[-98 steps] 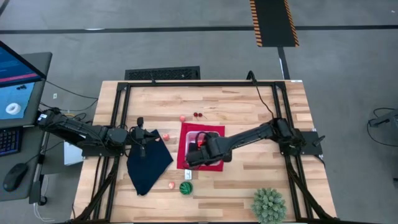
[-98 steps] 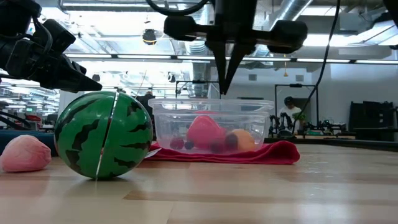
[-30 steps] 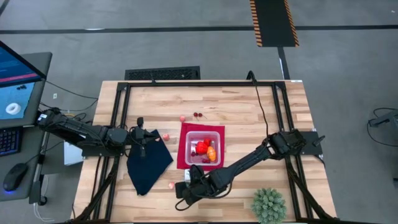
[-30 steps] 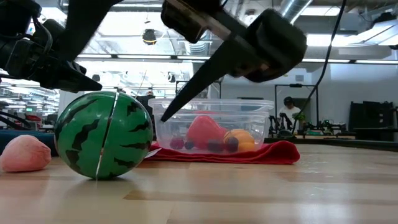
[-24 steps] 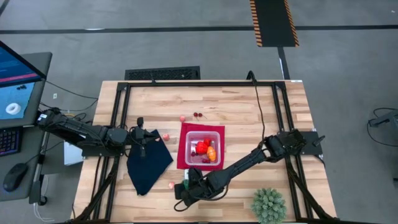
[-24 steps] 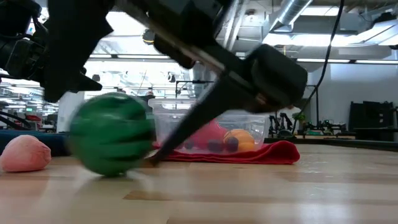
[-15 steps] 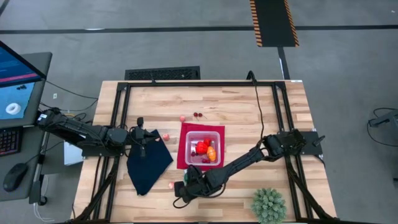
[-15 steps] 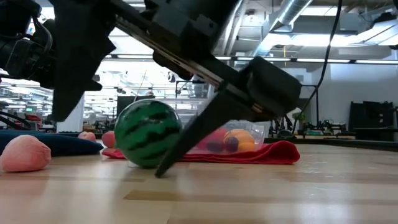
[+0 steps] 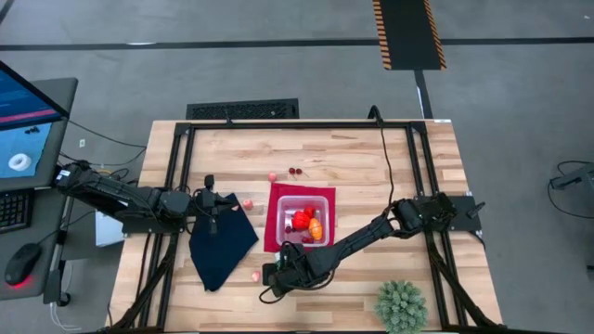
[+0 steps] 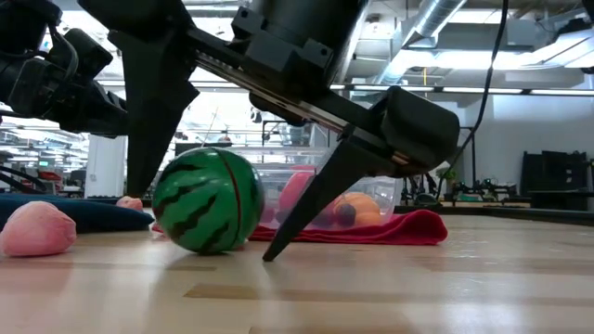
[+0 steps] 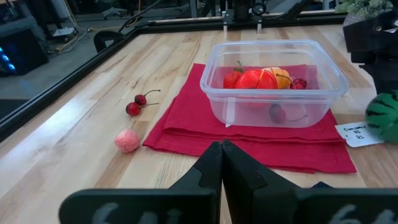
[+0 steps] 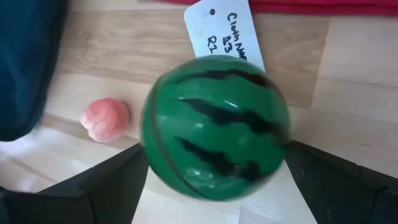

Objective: Pick and placing Produce into tupperware
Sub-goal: Put the watermelon in the transparent bin

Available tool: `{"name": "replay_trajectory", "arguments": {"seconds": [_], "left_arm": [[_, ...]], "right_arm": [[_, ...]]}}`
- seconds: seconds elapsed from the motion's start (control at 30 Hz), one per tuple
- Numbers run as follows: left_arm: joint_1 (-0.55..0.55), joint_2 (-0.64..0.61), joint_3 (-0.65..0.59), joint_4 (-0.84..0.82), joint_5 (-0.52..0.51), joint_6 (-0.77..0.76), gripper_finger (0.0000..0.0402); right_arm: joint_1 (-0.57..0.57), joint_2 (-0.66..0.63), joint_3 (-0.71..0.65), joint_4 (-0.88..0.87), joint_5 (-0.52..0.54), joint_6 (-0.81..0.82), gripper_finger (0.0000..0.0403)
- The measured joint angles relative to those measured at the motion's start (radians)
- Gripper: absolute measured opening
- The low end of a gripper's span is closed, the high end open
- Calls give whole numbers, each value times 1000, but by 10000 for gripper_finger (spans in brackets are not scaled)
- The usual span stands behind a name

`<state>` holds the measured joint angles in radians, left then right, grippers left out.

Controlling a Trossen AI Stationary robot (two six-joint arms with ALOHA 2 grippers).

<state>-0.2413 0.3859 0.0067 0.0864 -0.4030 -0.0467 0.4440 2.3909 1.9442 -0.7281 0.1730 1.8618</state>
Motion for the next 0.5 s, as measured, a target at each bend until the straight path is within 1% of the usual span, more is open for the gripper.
{"name": "replay_trajectory", "arguments": {"seconds": [0.13, 0.27, 0.5], "left_arm": [[0, 0, 0, 0, 0, 0, 0], [0, 0, 0, 0, 0, 0, 0], [0, 0, 0, 0, 0, 0, 0]], "right_arm": [[-12, 0, 0, 1, -3, -4, 400], [-27, 0, 0, -1, -9, -43, 400], [-28, 0, -1, 0, -6, -72, 400]]}}
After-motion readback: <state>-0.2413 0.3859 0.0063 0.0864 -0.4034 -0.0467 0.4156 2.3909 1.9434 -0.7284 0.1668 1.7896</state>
